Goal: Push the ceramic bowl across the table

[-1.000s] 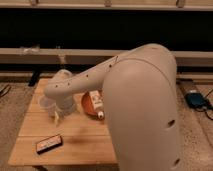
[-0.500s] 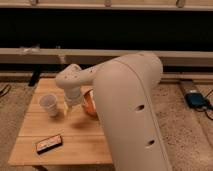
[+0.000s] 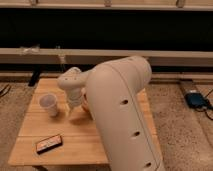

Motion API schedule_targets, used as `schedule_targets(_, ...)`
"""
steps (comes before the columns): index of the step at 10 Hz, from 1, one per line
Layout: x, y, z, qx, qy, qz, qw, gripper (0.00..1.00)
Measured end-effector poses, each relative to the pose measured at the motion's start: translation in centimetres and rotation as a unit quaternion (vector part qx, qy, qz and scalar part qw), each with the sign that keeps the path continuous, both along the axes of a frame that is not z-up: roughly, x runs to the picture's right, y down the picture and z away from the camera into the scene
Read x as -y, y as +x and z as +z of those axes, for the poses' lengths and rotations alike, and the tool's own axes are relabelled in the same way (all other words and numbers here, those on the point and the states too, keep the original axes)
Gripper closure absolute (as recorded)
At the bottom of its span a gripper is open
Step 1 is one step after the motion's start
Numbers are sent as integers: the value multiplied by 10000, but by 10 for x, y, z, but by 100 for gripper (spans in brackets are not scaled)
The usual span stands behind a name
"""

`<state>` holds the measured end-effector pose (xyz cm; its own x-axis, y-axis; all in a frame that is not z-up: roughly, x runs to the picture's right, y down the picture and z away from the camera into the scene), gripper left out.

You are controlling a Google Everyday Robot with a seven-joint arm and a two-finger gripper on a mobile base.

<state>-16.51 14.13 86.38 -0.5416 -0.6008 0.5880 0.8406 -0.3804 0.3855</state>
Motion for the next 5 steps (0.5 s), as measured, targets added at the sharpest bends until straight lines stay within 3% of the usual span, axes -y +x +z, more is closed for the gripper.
schedule_targets(2, -10, 1, -3, -51, -83, -13, 10000, 20)
schedule_targets(5, -25, 7, -26, -187, -201, 158, 9995, 20)
